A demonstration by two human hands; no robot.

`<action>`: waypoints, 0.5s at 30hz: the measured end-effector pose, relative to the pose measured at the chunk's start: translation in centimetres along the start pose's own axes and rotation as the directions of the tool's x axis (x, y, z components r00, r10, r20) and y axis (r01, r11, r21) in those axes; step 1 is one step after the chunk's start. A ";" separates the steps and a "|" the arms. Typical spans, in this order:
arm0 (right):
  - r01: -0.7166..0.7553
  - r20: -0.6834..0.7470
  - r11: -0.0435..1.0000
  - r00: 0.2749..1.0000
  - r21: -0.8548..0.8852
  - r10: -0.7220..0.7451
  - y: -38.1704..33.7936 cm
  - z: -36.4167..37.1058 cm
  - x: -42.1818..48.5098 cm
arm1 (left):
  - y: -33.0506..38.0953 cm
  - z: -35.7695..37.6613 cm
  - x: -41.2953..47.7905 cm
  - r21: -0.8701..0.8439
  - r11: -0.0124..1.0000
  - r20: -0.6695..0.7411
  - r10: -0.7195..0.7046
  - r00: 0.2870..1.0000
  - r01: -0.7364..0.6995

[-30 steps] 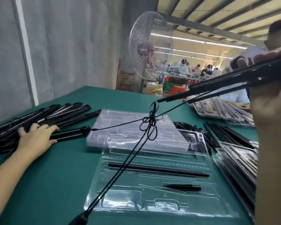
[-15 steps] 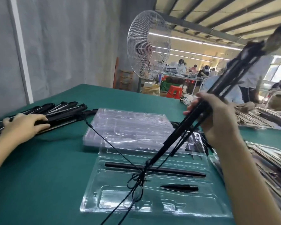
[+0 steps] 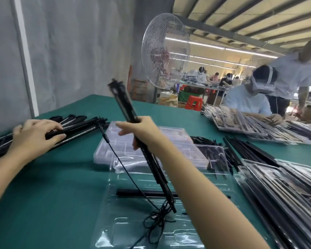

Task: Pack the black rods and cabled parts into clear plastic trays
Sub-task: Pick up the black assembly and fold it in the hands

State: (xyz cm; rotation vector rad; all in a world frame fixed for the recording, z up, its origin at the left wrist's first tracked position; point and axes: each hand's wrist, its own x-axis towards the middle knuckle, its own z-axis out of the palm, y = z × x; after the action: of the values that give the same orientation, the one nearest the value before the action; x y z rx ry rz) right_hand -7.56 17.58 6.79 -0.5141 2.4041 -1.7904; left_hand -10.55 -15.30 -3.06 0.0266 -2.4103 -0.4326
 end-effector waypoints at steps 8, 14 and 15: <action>-0.089 -0.133 0.979 0.989 -0.185 0.065 0.7 4.4 4.4 | 4.7 -0.6 -1.7 0.032 0.999 -0.066 -0.026 0.997 0.028; -0.139 -0.277 0.985 0.955 -0.102 0.106 1.1 2.3 5.2 | 5.5 -1.0 -2.0 -0.059 0.997 -0.010 -0.049 0.999 0.049; -0.148 -0.292 0.986 0.949 -0.081 0.119 1.1 2.0 5.2 | 5.8 -1.0 -1.8 -0.058 0.997 0.009 -0.059 0.998 0.059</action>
State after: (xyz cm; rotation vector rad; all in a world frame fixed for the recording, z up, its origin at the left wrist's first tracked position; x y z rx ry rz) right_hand -12.14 14.28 5.76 -0.0985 2.6545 -1.7994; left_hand -7.98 -9.88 -1.70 0.0704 -2.4073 -0.5312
